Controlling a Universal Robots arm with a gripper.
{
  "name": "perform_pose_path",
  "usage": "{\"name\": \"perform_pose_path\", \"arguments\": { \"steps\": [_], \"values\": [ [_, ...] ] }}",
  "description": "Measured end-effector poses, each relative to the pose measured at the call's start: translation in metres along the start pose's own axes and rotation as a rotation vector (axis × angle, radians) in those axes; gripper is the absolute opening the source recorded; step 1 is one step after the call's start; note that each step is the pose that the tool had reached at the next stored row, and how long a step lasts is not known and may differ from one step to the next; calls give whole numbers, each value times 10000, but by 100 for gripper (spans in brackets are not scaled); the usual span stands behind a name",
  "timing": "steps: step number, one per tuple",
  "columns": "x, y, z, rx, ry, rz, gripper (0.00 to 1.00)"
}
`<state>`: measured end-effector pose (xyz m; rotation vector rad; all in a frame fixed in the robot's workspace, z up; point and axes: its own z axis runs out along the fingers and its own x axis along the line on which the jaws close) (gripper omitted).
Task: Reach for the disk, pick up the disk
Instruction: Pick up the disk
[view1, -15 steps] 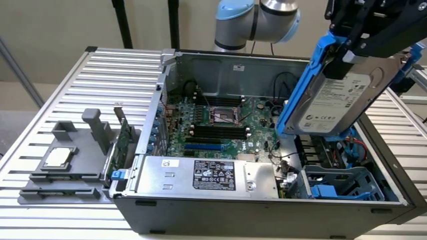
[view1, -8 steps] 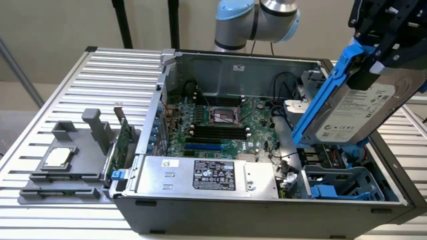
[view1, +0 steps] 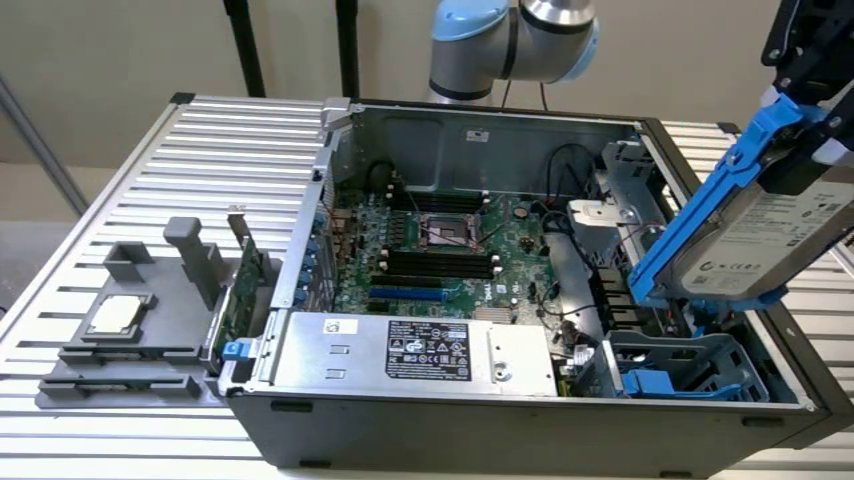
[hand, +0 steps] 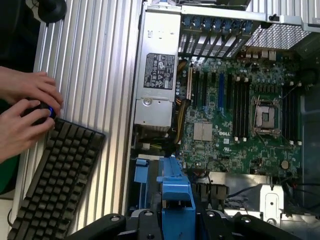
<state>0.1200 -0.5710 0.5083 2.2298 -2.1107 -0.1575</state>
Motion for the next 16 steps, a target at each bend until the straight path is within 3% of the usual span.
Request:
{"name": "perform_pose_path", "arguments": {
  "steps": [6,12,14,16],
  "values": [
    [44,-43,22,116,-200,102,33],
    [47,-52,113,177,-277,777,33],
    [47,-50,143,239,-286,854,33],
    [47,-42,166,344,-281,893,33]
  ]
}}
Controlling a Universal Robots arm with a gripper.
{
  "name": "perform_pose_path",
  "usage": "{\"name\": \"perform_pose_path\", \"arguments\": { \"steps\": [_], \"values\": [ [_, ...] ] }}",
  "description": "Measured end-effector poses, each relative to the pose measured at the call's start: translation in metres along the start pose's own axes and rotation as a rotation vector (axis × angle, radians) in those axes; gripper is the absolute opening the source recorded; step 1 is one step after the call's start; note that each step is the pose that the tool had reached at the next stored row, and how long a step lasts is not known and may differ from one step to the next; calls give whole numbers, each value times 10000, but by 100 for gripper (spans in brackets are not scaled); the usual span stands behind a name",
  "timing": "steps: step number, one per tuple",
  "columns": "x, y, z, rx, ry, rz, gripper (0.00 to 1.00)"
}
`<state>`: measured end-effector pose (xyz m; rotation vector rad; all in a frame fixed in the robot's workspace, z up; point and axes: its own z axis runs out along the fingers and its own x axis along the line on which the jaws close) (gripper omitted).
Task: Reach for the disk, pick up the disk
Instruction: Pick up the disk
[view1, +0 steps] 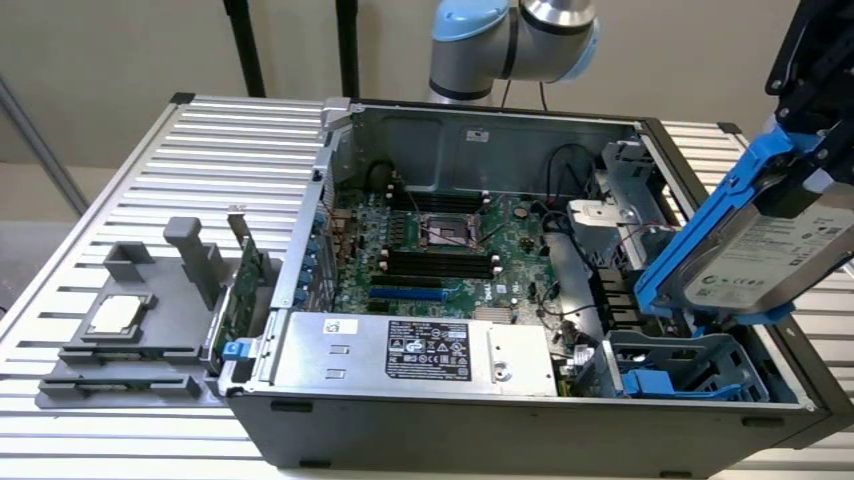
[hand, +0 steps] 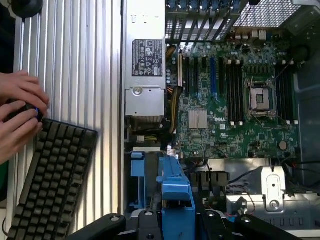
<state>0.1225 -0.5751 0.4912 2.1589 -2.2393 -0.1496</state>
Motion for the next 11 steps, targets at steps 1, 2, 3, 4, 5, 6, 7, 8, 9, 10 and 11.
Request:
{"name": "perform_pose_path", "arguments": {
  "steps": [1,2,3,4,5,6,7,8,9,10,11],
  "values": [
    [6,11,9,59,1,2,33],
    [18,24,12,94,7,0,33],
    [37,39,13,102,11,0,33],
    [59,50,15,103,15,1,33],
    [80,57,15,104,22,1,33],
    [93,62,17,104,28,1,33],
    [95,63,18,106,31,1,33],
    [94,63,20,106,34,0,33],
    [95,64,21,107,38,0,33],
    [97,67,21,107,41,1,33],
    [97,69,21,107,41,2,33]
  ]
}}
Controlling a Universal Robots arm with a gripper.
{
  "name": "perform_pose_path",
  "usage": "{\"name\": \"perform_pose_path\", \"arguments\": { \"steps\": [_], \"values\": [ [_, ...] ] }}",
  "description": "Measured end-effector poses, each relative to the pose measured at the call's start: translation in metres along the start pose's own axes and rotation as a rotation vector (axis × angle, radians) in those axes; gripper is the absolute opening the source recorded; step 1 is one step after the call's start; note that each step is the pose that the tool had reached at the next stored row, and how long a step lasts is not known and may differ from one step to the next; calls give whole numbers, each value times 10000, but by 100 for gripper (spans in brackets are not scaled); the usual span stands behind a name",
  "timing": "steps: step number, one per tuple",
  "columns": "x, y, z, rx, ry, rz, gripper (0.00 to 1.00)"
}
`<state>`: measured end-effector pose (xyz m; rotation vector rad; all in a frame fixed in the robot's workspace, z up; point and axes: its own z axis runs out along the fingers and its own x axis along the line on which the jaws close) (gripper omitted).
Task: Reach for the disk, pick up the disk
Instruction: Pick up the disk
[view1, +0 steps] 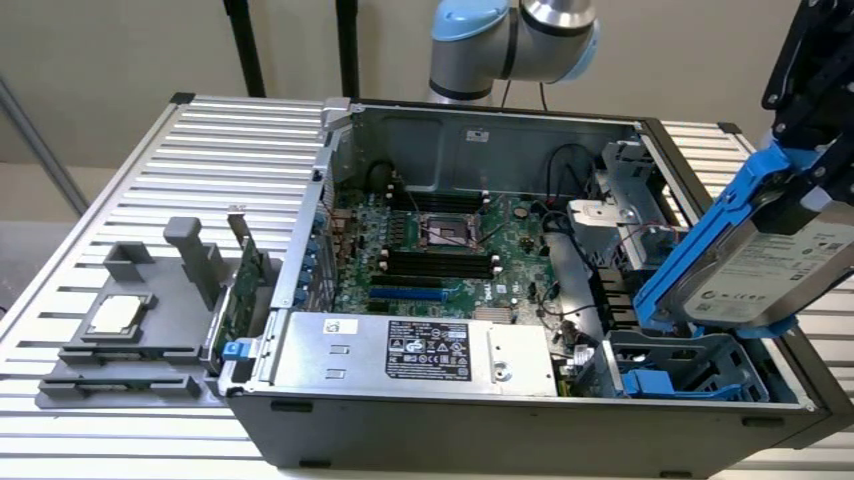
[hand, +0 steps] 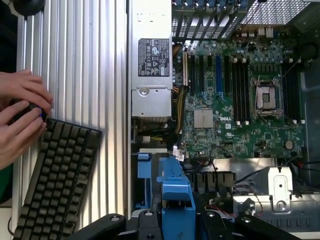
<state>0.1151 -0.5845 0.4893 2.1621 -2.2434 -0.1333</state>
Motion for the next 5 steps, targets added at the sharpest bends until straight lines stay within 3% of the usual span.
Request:
{"name": "perform_pose_path", "arguments": {
  "steps": [5],
  "values": [
    [1,0,1,0,0,-1,33]
  ]
}}
